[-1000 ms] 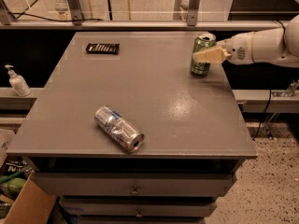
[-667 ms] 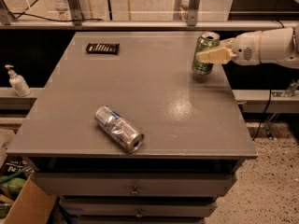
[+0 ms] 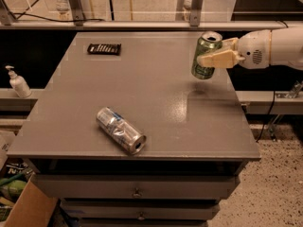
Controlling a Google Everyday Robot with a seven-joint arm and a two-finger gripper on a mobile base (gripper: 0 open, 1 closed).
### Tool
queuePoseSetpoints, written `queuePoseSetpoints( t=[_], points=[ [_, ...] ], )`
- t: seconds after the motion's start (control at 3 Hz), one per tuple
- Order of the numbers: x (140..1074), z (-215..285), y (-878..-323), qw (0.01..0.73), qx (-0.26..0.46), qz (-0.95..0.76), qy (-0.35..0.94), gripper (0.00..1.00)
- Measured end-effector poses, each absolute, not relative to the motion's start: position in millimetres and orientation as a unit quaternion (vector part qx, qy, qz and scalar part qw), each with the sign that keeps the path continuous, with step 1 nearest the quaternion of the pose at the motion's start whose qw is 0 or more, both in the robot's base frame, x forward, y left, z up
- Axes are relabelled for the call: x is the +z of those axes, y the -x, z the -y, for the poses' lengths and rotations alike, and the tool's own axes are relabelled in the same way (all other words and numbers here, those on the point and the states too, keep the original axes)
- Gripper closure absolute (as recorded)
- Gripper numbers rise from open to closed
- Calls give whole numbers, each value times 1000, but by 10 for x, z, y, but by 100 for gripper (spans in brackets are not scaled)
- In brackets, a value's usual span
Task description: Move green can near redbull can
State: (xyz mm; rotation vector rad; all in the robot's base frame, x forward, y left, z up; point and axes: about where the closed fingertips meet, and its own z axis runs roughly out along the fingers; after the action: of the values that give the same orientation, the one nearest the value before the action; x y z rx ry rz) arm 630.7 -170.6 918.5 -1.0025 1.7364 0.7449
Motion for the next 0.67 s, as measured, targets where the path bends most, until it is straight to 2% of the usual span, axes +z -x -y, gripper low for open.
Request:
queuePoseSetpoints(
  t=[0.33,0.67],
  points=[
    [9210,1661,-6197,487,326,-707,395,100],
    [9289,1369,-5813,484,375,-688,388,100]
  ],
)
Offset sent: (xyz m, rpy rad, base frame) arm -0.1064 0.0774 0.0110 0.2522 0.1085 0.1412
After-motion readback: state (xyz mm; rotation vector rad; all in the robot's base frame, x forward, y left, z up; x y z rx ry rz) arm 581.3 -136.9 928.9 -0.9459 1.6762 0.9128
